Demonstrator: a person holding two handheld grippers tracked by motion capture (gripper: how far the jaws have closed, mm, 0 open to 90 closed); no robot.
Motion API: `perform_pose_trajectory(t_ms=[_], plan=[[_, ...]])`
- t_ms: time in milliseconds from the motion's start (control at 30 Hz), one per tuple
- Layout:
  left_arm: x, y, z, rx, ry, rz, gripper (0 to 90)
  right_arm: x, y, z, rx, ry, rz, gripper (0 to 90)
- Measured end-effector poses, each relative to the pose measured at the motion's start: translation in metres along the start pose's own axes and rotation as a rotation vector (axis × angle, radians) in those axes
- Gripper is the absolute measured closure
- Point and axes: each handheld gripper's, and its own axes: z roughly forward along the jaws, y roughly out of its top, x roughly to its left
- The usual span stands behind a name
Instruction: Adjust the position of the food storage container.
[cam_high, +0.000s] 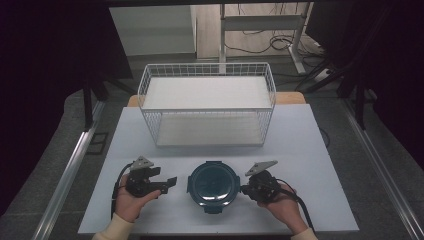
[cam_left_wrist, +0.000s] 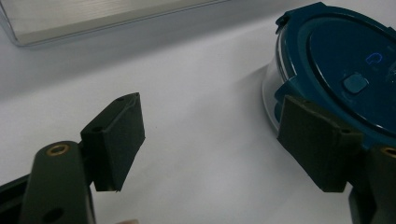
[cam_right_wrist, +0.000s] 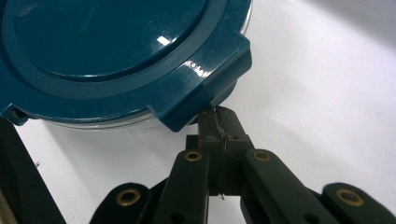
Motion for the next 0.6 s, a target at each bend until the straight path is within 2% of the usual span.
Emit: perform_pose_trajectory(t_ms=[100, 400, 433, 467, 500, 533, 600], plan=[[0.000, 0.000, 0.000, 0.000, 0.001, 0.002, 22.6, 0.000, 0.001, 0.002, -0.010, -0.003, -0.012, 89.7], [0.000, 0.000, -0.001, -0.005, 0.000, 0.004, 22.7, -0.004, -0.001, 0.002, -0.039, 0.008, 0.001, 89.6], [0.000, 0.000, -0.002, -0.010, -0.001, 0.001, 22.7, -0.006, -0.002, -0.002, -0.073, -0.021, 0.012, 89.4], [0.000, 0.000, -0.002, -0.010, -0.001, 0.001, 22.7, -0.006, -0.002, -0.002, -0.073, -0.021, 0.012, 89.4], [-0.001, 0.001, -0.003, -0.014, -0.004, 0.001, 22.7, -0.010, -0.002, -0.009, -0.119, -0.042, 0.044, 89.3], [-0.001, 0.001, -0.003, -0.014, -0.004, 0.001, 22.7, -0.010, -0.002, -0.009, -0.119, -0.042, 0.044, 89.3], [-0.001, 0.001, -0.004, -0.018, -0.011, 0.002, 22.7, -0.013, -0.003, -0.017, -0.164, -0.044, 0.066, 88.7]])
